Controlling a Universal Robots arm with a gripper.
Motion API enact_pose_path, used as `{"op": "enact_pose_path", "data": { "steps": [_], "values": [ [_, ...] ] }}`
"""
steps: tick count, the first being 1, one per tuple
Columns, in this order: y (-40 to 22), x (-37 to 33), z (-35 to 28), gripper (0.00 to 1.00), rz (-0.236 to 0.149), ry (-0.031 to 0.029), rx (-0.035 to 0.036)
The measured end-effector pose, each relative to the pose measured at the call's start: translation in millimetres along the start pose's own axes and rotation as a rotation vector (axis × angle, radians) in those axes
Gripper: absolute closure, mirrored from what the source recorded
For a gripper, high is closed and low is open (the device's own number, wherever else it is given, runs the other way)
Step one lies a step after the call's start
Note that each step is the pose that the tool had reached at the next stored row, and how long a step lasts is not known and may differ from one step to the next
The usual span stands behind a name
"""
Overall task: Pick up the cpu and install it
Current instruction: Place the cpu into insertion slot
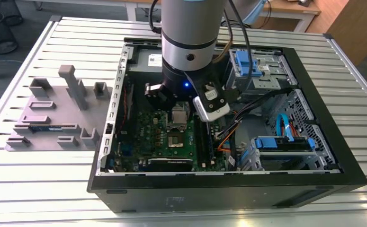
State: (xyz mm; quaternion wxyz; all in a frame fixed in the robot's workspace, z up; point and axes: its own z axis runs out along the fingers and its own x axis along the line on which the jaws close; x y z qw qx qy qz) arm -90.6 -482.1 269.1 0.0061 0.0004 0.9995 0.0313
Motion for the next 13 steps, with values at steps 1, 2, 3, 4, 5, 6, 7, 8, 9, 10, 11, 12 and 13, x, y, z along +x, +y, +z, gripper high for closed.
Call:
{"op": "enact_pose_path", "data": {
  "steps": [1, 2, 3, 4, 5, 6, 7, 8, 9, 10, 11, 12, 13],
  "values": [
    [-0.1, 0.0, 0.5, 0.53, 0.001, -0.0001, 0.0000],
    [-0.1, 0.0, 0.5, 0.53, 0.001, 0.0000, 0.0002],
    [-0.1, 0.0, 0.5, 0.53, 0.001, 0.0000, 0.0002],
    [-0.1, 0.0, 0.6, 0.53, 0.002, 0.0000, 0.0003],
    [-0.1, 0.0, 0.6, 0.53, 0.002, 0.0000, 0.0002],
    [-0.1, 0.0, 0.7, 0.53, 0.002, -0.0001, 0.0000],
    [-0.1, 0.0, 0.7, 0.53, 0.002, -0.0001, 0.0001],
    [-0.1, 0.0, 0.7, 0.53, 0.002, -0.0001, 0.0000],
    [-0.1, 0.0, 0.7, 0.53, 0.002, -0.0001, 0.0001],
    [-0.1, 0.0, 0.8, 0.53, 0.002, -0.0001, 0.0001],
    [-0.1, 0.0, 0.8, 0.53, 0.002, -0.0001, 0.0000],
    [-0.1, 0.0, 0.8, 0.53, 0.002, -0.0001, 0.0002],
    [-0.2, 0.0, 0.9, 0.53, 0.002, -0.0001, 0.0002]
  ]
}}
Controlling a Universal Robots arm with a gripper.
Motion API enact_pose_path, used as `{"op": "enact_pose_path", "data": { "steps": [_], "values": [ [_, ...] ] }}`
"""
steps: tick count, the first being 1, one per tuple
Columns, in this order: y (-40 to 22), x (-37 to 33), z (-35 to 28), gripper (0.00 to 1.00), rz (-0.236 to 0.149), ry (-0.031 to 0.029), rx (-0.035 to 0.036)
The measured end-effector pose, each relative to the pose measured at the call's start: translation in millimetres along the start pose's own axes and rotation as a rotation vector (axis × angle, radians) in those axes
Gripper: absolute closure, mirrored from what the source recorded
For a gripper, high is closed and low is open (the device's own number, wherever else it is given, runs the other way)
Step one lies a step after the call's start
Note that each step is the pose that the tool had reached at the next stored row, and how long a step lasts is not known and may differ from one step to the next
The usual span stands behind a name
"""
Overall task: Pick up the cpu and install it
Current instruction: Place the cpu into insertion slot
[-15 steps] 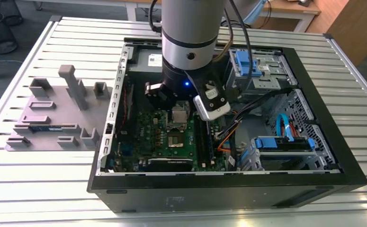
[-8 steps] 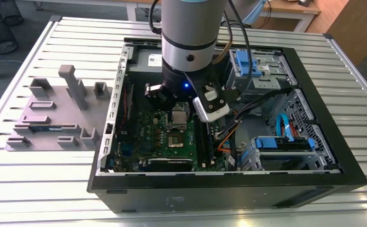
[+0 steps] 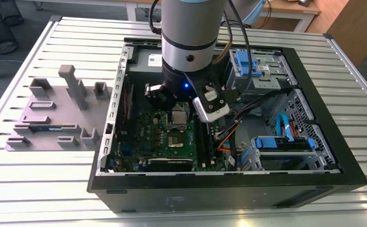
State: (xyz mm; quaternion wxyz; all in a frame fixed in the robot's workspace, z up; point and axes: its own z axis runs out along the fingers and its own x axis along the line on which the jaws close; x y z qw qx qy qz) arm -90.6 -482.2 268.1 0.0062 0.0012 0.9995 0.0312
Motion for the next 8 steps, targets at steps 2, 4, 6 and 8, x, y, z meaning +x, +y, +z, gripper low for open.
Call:
{"op": "enact_pose_path", "data": {
  "steps": [2, 4, 6, 8],
  "values": [
    [-0.1, 0.0, 1.1, 0.53, 0.000, -0.0001, 0.0003],
    [-0.4, 0.0, 3.2, 0.53, 0.000, 0.0000, 0.0007],
    [-0.6, 0.1, 6.0, 0.53, 0.001, 0.0000, 0.0013],
    [-1.1, 0.2, 8.9, 0.53, 0.002, -0.0001, 0.0019]
  ]
}}
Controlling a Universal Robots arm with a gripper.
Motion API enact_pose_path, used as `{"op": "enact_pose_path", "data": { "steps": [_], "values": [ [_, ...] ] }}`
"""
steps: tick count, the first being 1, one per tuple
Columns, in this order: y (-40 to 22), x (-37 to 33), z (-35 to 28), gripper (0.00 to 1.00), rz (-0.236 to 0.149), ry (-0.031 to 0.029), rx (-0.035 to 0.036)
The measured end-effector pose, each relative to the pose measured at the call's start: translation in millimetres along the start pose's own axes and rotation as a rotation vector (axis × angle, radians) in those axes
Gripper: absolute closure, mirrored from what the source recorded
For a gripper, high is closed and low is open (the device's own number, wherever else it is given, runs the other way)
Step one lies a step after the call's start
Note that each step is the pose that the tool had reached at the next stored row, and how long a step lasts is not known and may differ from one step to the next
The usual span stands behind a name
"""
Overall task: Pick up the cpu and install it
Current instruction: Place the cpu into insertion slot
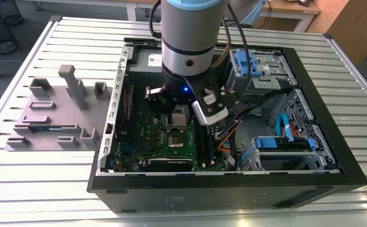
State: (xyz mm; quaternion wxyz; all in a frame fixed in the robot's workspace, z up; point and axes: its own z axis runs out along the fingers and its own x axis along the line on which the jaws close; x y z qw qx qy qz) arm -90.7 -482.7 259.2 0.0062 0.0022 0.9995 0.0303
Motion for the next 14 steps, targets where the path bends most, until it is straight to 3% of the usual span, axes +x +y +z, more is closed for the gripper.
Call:
{"op": "enact_pose_path", "data": {
  "steps": [14],
  "values": [
    [-9.7, 0.3, 15.2, 0.53, 0.034, -0.0021, 0.0004]
  ]
}}
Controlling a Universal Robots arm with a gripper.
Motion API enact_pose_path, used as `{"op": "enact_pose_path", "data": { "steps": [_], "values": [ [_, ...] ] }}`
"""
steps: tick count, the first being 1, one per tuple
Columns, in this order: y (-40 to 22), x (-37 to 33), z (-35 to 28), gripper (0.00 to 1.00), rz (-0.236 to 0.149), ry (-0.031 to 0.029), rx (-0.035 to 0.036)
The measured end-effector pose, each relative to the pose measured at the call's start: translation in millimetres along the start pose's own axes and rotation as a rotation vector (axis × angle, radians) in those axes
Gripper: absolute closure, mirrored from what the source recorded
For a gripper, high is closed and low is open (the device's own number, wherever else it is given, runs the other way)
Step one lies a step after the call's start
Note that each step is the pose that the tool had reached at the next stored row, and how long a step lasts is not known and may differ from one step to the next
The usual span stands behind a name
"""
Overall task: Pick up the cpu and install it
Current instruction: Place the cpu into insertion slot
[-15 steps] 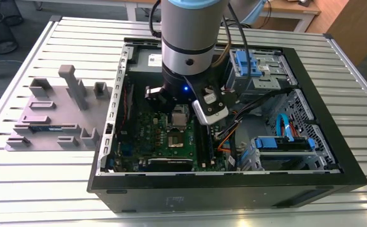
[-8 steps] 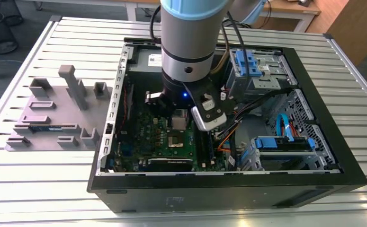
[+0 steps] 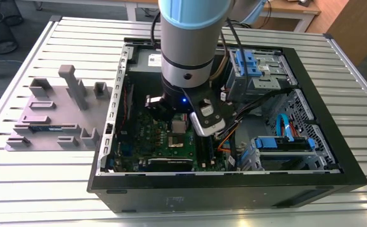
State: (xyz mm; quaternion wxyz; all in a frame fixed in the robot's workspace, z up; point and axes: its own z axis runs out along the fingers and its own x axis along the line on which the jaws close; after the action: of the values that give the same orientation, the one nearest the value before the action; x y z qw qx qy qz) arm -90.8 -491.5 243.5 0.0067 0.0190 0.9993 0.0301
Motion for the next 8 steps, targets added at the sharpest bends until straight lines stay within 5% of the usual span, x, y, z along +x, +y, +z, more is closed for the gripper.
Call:
{"op": "enact_pose_path", "data": {
  "steps": [8],
  "values": [
    [-0.8, 0.1, 6.7, 0.53, 0.011, -0.0006, 0.0002]
  ]
}}
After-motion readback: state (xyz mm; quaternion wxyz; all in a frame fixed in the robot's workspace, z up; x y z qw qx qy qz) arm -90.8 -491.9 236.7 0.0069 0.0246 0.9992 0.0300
